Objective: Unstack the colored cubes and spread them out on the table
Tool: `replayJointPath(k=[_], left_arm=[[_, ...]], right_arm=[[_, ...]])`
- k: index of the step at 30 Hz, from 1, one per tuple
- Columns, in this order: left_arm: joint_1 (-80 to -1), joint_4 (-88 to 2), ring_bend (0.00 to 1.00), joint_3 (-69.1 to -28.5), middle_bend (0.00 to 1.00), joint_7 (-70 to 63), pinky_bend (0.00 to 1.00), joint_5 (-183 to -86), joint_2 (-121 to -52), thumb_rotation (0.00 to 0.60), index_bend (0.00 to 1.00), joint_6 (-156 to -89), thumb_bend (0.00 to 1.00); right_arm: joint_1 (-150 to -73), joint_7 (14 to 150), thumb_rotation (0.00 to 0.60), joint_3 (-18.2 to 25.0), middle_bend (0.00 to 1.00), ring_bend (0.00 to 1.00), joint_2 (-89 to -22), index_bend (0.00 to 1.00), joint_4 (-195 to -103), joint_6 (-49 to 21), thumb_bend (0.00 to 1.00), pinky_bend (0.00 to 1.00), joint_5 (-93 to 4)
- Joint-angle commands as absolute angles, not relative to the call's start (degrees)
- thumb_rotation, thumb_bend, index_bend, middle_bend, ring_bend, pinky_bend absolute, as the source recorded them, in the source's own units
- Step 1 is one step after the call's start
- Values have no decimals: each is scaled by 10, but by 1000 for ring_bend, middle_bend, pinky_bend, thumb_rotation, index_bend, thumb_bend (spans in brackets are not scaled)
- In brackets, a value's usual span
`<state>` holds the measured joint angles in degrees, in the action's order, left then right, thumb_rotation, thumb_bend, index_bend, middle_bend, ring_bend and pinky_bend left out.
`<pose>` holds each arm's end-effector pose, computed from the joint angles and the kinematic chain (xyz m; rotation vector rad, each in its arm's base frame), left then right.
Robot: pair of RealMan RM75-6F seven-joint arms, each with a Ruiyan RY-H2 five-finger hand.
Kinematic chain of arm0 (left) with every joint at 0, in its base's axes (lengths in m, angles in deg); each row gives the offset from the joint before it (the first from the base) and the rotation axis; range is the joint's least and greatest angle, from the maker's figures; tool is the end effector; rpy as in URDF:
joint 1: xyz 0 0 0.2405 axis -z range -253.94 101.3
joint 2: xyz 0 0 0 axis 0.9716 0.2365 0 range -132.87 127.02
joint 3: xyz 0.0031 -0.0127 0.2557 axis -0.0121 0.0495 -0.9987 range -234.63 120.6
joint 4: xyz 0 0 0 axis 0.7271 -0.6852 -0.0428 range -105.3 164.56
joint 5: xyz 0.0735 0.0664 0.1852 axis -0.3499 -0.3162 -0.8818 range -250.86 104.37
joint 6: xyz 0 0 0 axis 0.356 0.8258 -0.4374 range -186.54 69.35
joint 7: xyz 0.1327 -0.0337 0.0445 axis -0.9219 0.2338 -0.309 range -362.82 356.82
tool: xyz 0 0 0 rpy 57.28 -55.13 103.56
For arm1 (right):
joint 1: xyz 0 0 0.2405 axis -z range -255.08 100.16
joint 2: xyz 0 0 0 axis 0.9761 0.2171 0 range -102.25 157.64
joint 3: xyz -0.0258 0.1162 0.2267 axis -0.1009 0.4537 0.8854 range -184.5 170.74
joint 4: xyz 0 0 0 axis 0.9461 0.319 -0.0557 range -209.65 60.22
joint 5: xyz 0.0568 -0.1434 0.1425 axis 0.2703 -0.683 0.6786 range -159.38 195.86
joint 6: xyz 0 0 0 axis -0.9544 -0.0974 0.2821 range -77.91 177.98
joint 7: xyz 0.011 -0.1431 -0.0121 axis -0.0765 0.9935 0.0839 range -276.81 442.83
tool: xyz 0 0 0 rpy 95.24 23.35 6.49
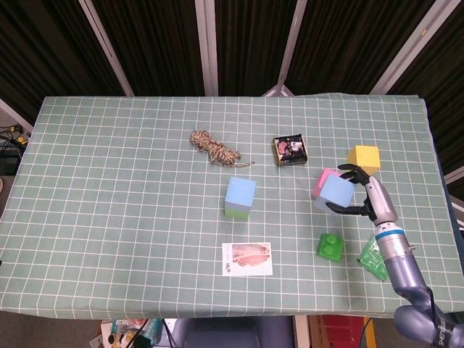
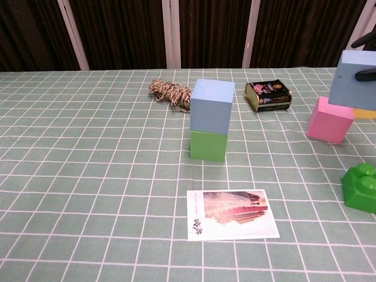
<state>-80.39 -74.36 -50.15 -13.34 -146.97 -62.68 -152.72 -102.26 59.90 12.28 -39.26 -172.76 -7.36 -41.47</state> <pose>-0.3173 0.1390 0.2045 -1.0363 -0.8797 -0.7365 -0.2353 -0.3237 0.1253 1.1049 -1.5937 1.3231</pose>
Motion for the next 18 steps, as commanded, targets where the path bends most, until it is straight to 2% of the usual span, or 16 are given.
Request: replayJointPath(k=[1, 9, 18], left_arm=[[-804, -744, 0, -502, 94, -134, 0, -1470, -627, 600, 245, -1528, 169], [-804, -744, 0, -503, 97, -141, 0, -1471, -630, 600, 245, -1528, 170], [-807, -745, 0, -505, 110, -137, 0, -1478, -629, 600, 245, -1532, 169]], right_arm=[[-1023, 575, 600, 121, 424, 440, -411, 281, -1677, -60, 128, 162, -407], [-1017, 531, 600, 109, 424, 402, -412, 281, -1623, -28, 127, 163, -427], [-1004, 496, 600, 105, 424, 396, -410, 281, -1592, -23, 128, 162, -444]])
